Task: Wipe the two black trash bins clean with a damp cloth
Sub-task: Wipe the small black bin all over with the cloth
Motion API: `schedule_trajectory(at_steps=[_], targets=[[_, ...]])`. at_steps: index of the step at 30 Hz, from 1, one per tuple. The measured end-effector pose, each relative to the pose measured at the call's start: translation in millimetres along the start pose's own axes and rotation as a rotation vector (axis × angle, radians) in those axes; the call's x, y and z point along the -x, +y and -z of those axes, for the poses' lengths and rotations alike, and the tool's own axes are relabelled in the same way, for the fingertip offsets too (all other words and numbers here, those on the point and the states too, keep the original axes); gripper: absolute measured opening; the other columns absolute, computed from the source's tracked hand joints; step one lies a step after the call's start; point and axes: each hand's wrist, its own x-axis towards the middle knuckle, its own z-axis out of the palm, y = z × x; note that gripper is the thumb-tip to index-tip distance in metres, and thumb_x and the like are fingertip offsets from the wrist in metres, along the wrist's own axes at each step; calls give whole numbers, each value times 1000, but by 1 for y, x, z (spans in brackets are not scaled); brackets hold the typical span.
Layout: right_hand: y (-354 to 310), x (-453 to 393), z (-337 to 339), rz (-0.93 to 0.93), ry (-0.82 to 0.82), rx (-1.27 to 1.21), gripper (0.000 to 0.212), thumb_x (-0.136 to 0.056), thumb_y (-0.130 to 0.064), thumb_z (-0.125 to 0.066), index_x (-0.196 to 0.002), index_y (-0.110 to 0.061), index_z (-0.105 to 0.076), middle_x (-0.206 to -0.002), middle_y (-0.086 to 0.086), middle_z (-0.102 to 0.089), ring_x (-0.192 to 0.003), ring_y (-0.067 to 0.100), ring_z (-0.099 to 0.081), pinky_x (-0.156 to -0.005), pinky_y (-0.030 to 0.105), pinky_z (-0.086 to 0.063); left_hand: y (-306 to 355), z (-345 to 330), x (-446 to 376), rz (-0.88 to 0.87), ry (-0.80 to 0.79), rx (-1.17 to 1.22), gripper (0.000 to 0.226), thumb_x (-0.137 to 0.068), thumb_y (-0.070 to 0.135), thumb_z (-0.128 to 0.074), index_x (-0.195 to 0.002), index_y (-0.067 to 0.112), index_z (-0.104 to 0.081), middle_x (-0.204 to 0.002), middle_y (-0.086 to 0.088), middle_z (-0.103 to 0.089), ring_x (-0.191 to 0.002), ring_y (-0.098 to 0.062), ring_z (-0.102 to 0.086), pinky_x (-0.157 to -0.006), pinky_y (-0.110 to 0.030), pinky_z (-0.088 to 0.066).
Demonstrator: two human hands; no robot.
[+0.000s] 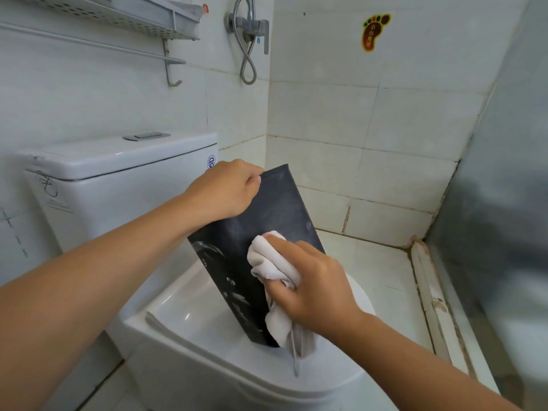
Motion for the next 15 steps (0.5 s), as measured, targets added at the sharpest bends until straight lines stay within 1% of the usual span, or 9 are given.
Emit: schedule_trajectory(at_steps=[2,3,5,7,8,9,10,13,15], targets=[[7,-5,0,21,33,34,48,-86,-45,-61,-134,-48,-55,-81,-12,-56,-69,12,-55,-55,34,-50,-4,3,3,-24,-10,30,34,-107,19,-41,-74,12,-39,-59,1,-39,-61,-22,-35,-56,-33,-27],[12,-8,1,-28,56,58,50,-88,-47,-61,-137,-49,-54,-85,-12,-59,-70,13,-57,-57,34,-50,-5,5,4,-32,-11,48,33,-107,19,-41,-76,10,-40,-56,4,-37,-60,-21,-34,-57,-33,-27],[30,-16,5,-214,80,81,46,-93,-51,-61,-138,-50,-53,-93,-11,-65,-80,17,-63,-65,34,-51,-6,6,6,-48,-16,71,31,-107,20,-41,-80,6,-42,-52,5,-34,-58,-18,-30,-58,-34,-27],[44,-20,8,-356,108,96,39,-95,-54,-57,-134,-50,-55,-94,-10,-66,-85,17,-65,-68,35,-50,-4,6,7,-63,-20,71,31,-107,20,-41,-79,7,-41,-52,5,-34,-58,-18,-30,-58,-34,-27],[44,-20,9,-382,118,104,38,-96,-53,-56,-134,-49,-55,-94,-10,-65,-85,18,-65,-68,36,-50,-2,5,6,-63,-24,66,32,-107,20,-41,-78,8,-40,-54,4,-34,-59,-19,-32,-58,-34,-27],[39,-18,9,-378,121,111,40,-96,-51,-57,-136,-48,-54,-95,-9,-65,-85,20,-64,-67,36,-49,0,4,5,-62,-28,56,33,-107,20,-41,-76,10,-39,-56,4,-36,-60,-20,-33,-58,-34,-27],[31,-15,9,-324,117,118,44,-94,-48,-58,-138,-47,-53,-97,-8,-64,-83,21,-64,-66,35,-48,2,3,3,-59,-31,48,33,-107,20,-40,-75,11,-38,-58,2,-38,-61,-21,-34,-58,-34,-27],[13,-1,6,-14,35,34,56,-85,-44,-62,-141,-45,-53,-88,-8,-61,-72,19,-60,-58,37,-52,5,1,1,-53,-27,30,35,-108,20,-40,-74,13,-37,-60,0,-40,-62,-23,-35,-58,-34,-27],[17,-2,4,56,21,17,58,-84,-44,-63,-141,-45,-54,-84,-9,-58,-69,16,-57,-56,38,-52,3,2,1,-67,-44,46,35,-108,22,-41,-75,13,-37,-60,2,-39,-61,-20,-34,-59,-34,-27]])
